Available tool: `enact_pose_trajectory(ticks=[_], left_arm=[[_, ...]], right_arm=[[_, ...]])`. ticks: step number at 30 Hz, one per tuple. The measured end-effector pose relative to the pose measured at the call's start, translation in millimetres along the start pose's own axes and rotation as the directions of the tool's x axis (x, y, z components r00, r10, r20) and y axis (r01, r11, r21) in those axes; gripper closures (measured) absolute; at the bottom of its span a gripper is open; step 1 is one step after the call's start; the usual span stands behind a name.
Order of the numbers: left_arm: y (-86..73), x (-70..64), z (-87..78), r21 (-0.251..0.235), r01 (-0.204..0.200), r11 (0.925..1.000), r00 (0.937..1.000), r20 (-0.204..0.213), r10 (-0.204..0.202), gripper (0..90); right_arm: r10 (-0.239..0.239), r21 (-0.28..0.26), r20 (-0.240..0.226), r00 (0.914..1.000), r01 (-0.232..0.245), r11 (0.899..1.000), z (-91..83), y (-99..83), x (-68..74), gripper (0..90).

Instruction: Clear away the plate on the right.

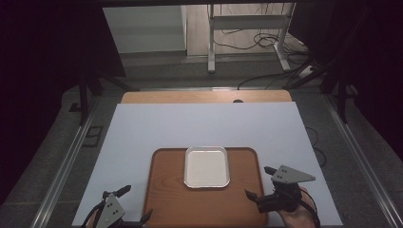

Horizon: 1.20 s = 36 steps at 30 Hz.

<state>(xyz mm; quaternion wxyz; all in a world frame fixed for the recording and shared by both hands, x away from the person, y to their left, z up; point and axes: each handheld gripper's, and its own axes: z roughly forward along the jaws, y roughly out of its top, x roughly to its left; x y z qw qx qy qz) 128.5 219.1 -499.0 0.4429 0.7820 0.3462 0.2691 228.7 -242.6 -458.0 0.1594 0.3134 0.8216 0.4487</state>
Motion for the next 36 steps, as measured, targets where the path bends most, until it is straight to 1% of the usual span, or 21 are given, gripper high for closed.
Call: enact_pose_trajectory(ticks=[3,5,10,12,17,19,25,30,36], left_arm=[[0.0,-0.1,0.0,0.000,0.000,1.0000,1.0000,0.000,0.000,3.4],[0.1,0.0,0.1,0.001,-0.001,1.0000,1.0000,0.000,0.001,3.4],[0.1,-0.1,0.3,0.000,0.001,1.0000,1.0000,0.001,-0.001,3.4],[0.1,-0.1,0.3,0.000,0.001,1.0000,1.0000,0.001,-0.001,3.4],[0.1,-0.1,0.4,0.000,0.001,1.0000,1.0000,0.001,-0.001,3.4],[0.2,-0.1,0.4,0.000,0.001,1.0000,1.0000,0.001,-0.001,3.4],[0.1,0.0,0.4,0.000,0.001,1.0000,1.0000,0.002,-0.001,3.4],[0.2,0.1,0.6,0.001,-0.003,1.0000,1.0000,0.002,0.003,3.4],[0.6,0.0,1.3,0.003,-0.002,1.0000,1.0000,0.003,0.002,3.4]], right_arm=[[-0.005,-0.002,0.024,0.9997,0.005,1.000,-6.7,-3.5,-1.9,0.0],[0.001,0.001,0.033,0.9995,-0.001,1.000,-10.4,-5.7,-3.3,0.0],[0.017,-0.015,0.048,0.9987,-0.016,1.000,-20.1,-13.7,-6.3,0.0],[0.019,-0.016,0.052,0.9985,-0.018,1.000,-21.5,-15.0,-6.8,0.0],[0.052,-0.038,0.069,0.9962,-0.049,0.998,-33.7,-26.5,-10.4,0.0],[0.065,-0.048,0.069,0.9955,-0.062,0.997,-37.2,-30.3,-11.7,0.0],[0.073,-0.065,0.068,0.9950,-0.069,0.995,-43.3,-42.0,-13.6,0.0],[0.109,-0.057,0.048,0.9929,-0.106,0.993,-44.0,-48.3,-17.4,0.0],[0.094,-0.034,0.044,0.9946,-0.093,0.995,-40.8,-47.7,-15.2,0.0]])
